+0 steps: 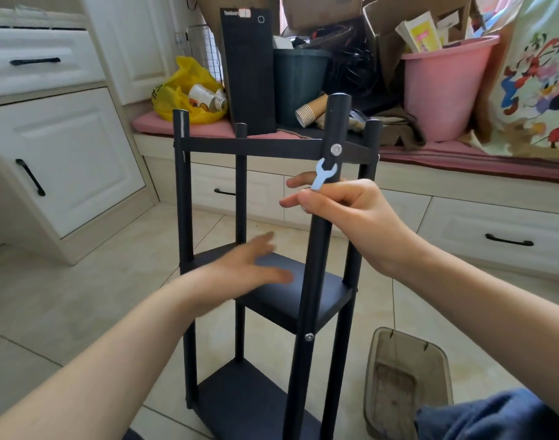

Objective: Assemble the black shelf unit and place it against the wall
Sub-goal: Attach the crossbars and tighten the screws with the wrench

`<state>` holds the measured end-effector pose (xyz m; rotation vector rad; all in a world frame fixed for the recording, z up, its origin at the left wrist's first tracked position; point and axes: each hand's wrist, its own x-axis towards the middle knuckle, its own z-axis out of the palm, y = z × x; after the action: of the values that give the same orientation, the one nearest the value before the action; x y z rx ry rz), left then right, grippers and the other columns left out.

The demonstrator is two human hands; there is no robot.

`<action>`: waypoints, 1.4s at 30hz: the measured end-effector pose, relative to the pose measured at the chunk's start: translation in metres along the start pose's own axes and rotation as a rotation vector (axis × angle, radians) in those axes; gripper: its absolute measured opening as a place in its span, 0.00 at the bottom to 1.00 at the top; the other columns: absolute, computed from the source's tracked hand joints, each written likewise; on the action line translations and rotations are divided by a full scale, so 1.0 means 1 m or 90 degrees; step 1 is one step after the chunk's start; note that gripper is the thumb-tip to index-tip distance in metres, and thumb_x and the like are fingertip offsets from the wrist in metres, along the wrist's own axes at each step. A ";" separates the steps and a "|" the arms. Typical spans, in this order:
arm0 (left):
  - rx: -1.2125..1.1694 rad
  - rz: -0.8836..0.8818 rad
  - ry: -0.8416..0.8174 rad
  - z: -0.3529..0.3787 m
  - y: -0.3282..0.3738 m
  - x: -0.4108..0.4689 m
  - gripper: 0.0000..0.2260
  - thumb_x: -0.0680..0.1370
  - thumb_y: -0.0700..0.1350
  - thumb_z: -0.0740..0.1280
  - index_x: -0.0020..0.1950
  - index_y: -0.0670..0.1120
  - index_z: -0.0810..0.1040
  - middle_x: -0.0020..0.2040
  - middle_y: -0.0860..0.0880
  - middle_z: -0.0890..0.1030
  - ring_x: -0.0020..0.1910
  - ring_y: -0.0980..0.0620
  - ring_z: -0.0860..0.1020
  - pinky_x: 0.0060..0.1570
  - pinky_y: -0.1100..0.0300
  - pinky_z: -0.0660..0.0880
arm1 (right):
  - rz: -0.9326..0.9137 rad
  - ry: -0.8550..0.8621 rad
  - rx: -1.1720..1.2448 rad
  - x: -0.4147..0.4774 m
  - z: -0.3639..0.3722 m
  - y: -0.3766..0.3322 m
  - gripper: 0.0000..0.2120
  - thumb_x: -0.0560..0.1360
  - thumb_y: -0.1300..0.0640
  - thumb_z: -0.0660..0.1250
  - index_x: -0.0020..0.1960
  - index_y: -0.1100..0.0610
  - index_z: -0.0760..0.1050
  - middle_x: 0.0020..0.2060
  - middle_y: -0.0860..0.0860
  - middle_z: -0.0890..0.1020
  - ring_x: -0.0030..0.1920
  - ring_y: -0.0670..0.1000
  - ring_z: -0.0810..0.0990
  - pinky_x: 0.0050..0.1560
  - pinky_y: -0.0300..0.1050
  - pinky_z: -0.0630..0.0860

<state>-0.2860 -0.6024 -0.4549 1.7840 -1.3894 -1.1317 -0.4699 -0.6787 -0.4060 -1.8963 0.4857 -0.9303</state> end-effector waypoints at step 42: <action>-0.414 0.136 0.085 0.056 0.036 -0.015 0.17 0.79 0.38 0.67 0.33 0.44 0.65 0.24 0.47 0.60 0.20 0.51 0.57 0.22 0.60 0.65 | -0.004 0.066 0.018 0.006 0.022 -0.031 0.09 0.80 0.59 0.66 0.45 0.58 0.84 0.43 0.50 0.85 0.47 0.41 0.82 0.52 0.36 0.79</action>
<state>-0.3529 -0.5958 -0.4459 1.1925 -0.9521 -1.1519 -0.4504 -0.6555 -0.3826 -1.8312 0.5259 -1.0387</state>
